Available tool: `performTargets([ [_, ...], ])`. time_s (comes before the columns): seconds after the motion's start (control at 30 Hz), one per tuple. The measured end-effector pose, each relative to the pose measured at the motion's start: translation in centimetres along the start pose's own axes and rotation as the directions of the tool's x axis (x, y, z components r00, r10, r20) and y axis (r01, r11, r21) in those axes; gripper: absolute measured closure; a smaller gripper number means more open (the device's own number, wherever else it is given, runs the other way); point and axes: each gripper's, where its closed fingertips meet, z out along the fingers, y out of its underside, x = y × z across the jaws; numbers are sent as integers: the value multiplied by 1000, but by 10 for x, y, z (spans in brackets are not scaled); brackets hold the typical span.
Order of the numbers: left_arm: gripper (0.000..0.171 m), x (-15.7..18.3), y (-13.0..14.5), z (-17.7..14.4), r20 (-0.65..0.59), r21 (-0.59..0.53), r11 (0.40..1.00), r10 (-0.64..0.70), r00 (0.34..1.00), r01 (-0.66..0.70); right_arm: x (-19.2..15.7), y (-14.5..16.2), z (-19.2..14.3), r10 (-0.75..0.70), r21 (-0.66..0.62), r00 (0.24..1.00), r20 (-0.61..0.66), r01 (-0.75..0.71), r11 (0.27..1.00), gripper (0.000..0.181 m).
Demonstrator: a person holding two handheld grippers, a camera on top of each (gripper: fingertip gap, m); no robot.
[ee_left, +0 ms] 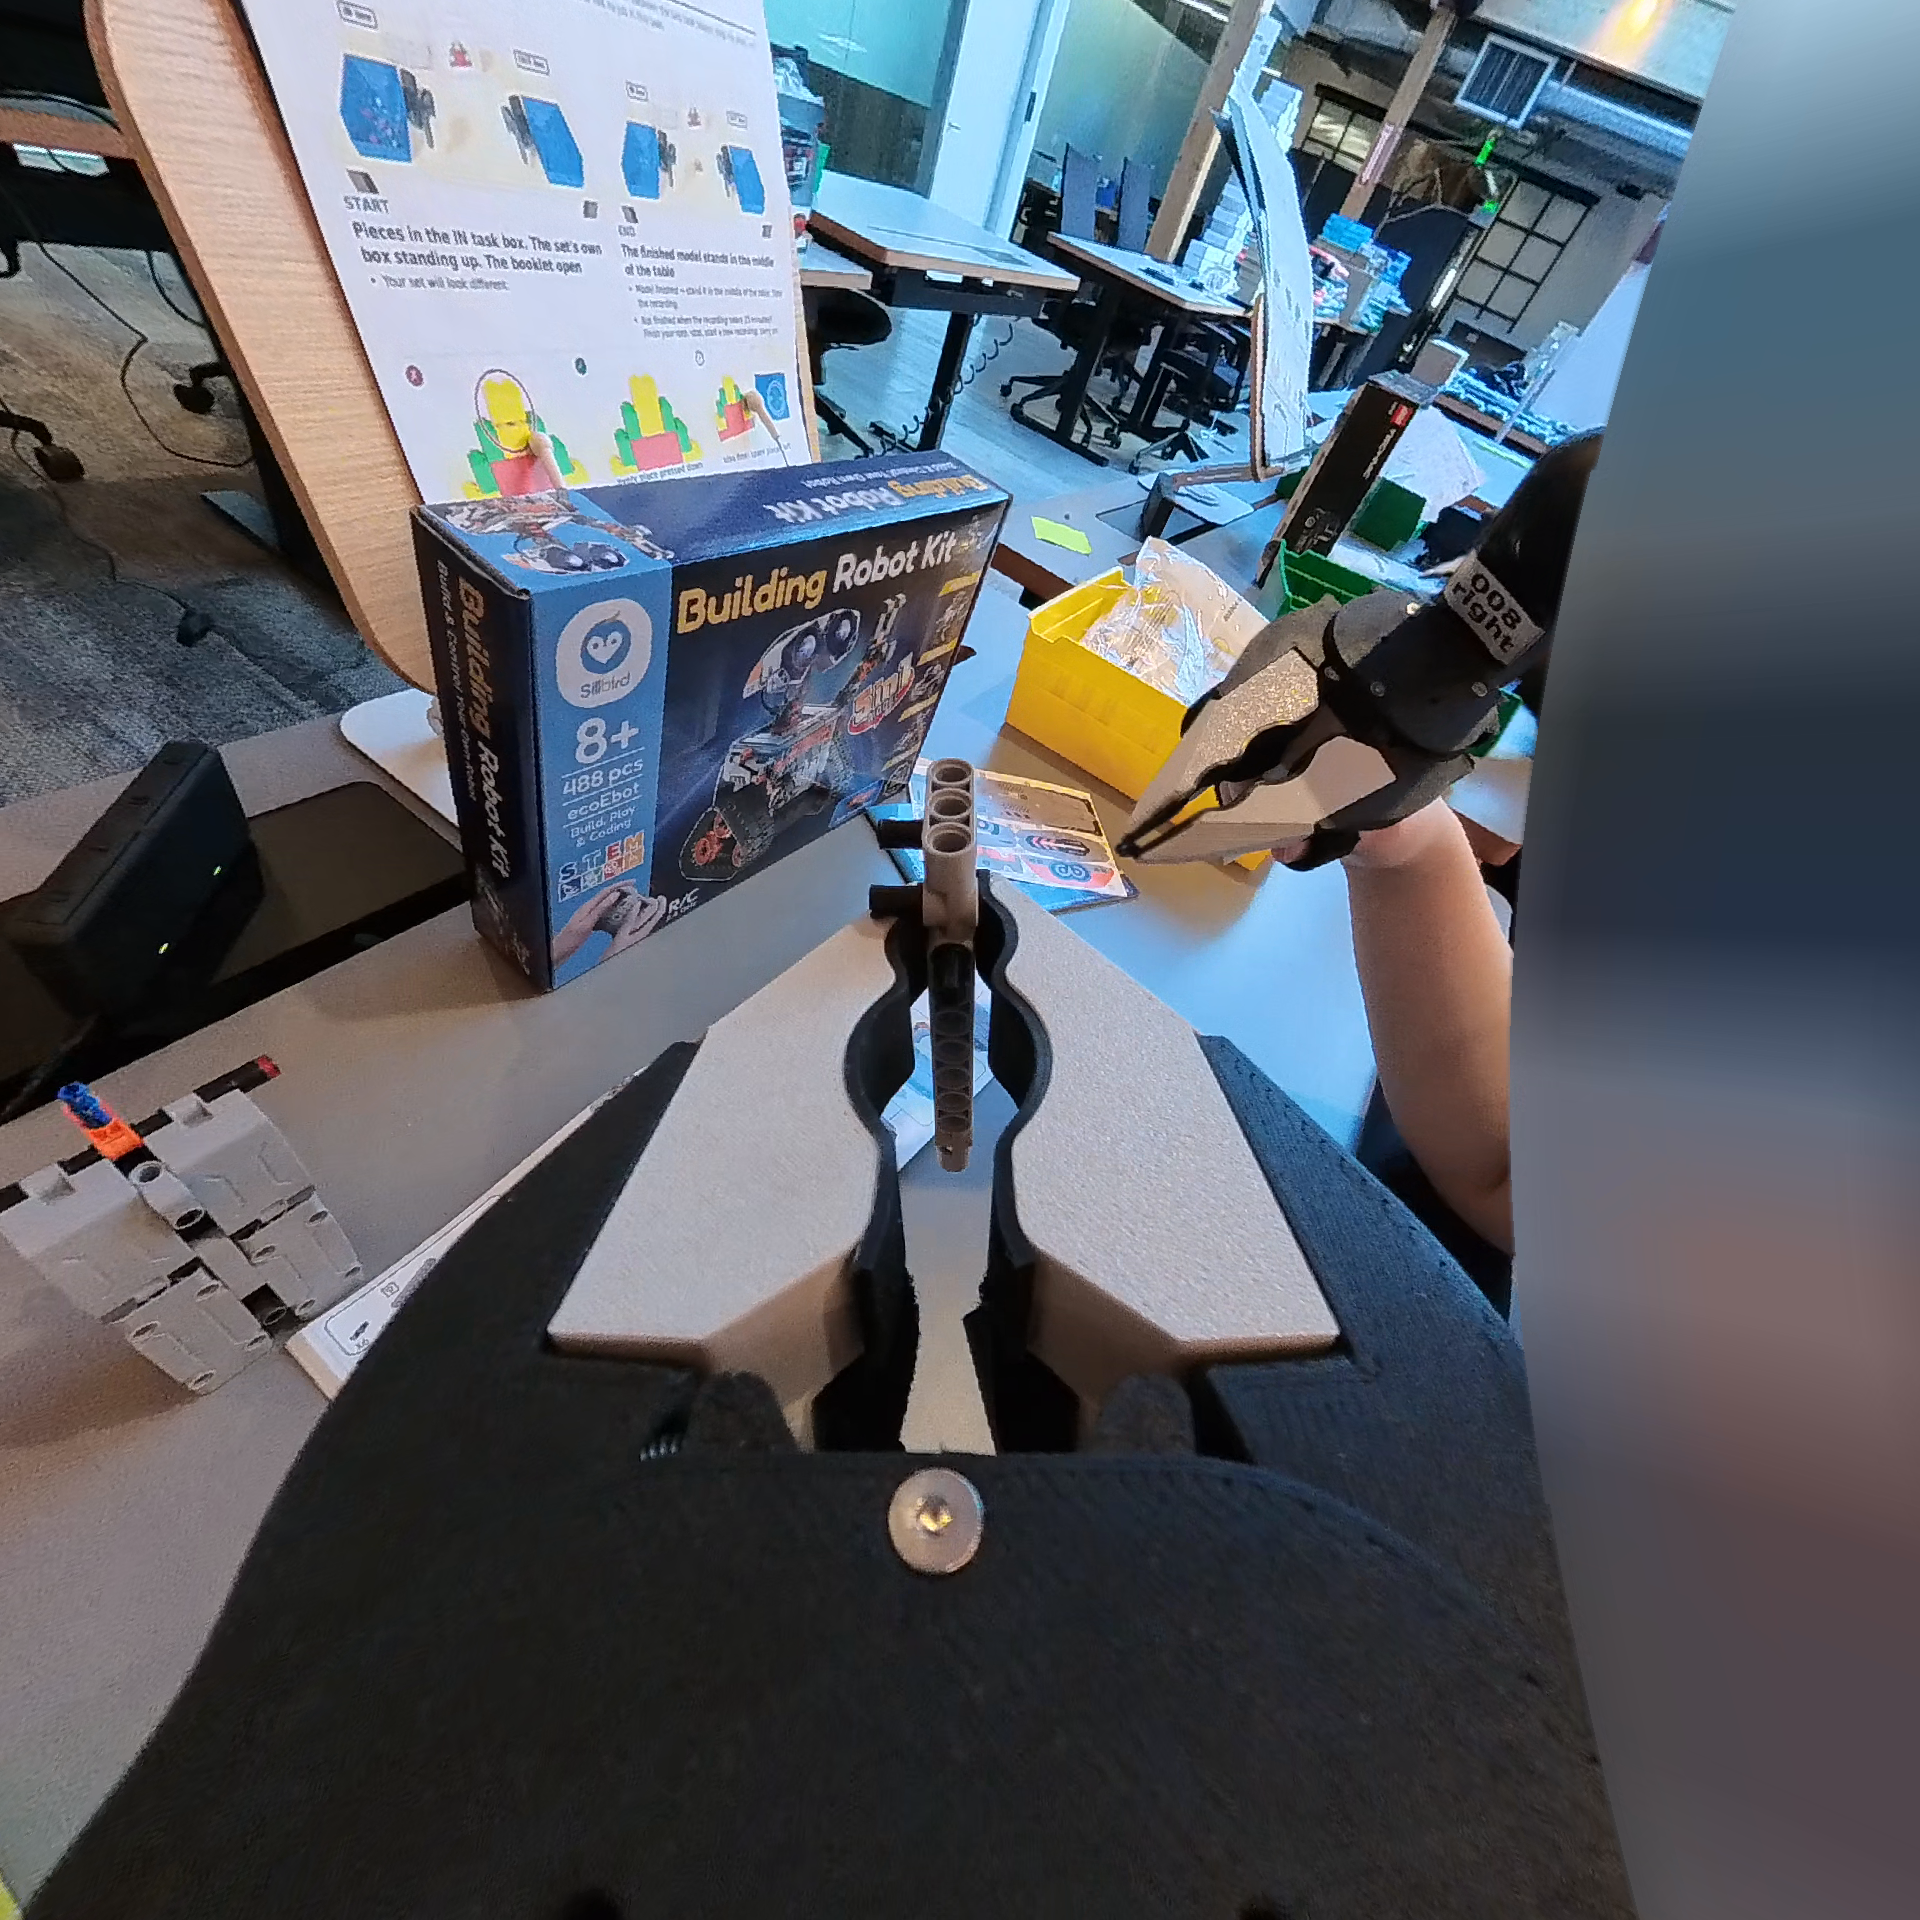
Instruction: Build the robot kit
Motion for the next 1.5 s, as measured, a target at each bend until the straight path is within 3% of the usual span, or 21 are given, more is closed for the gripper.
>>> performTargets([
  [0.23,167,14,-4,1,-20,7,999,49,999,-49,-11,-10,-4,-24,24,999,40,23,999,178],
  [0.4,167,52,-7,9,-57,-14,981,191,980,-192,-20,-30,-18,-96,69,995,27,94,993,178],
  [0.63,167,127,-13,23,75,-49,830,558,827,-556,-40,-64,-64,-271,144,959,-84,281,949,178],
  [0.77,166,147,-9,24,171,-134,742,670,722,-657,-62,-85,-71,-341,197,937,-81,350,916,178],
  [0.83,166,160,-4,24,150,-134,729,685,713,-672,-72,-90,-72,-358,214,931,-65,363,907,178],
  [0.93,166,179,2,24,19,-50,779,627,779,-625,-85,-98,-74,-370,246,928,-32,366,897,178],
  [1.0,167,192,7,21,-164,37,828,557,814,-559,-90,-101,-77,-379,241,925,-39,377,894,178],
  [1.1,167,188,11,17,-391,47,915,386,836,-401,-89,-106,-81,-386,176,915,-117,402,899,178],
  [1.17,167,182,1,19,-459,73,954,292,839,-292,-85,-108,-82,-388,132,904,-180,413,901,178],
  [1.27,167,184,6,26,-554,19,980,174,814,-196,-77,-111,-83,-425,82,863,-272,461,884,179],
  [1.4,167,186,14,35,-598,-27,985,120,792,-169,-96,-120,-86,-469,165,855,-222,507,846,179],
  [1.5,167,190,18,36,-632,-48,984,102,768,-170,-92,-112,-82,-513,85,823,-245,545,834,178],
])
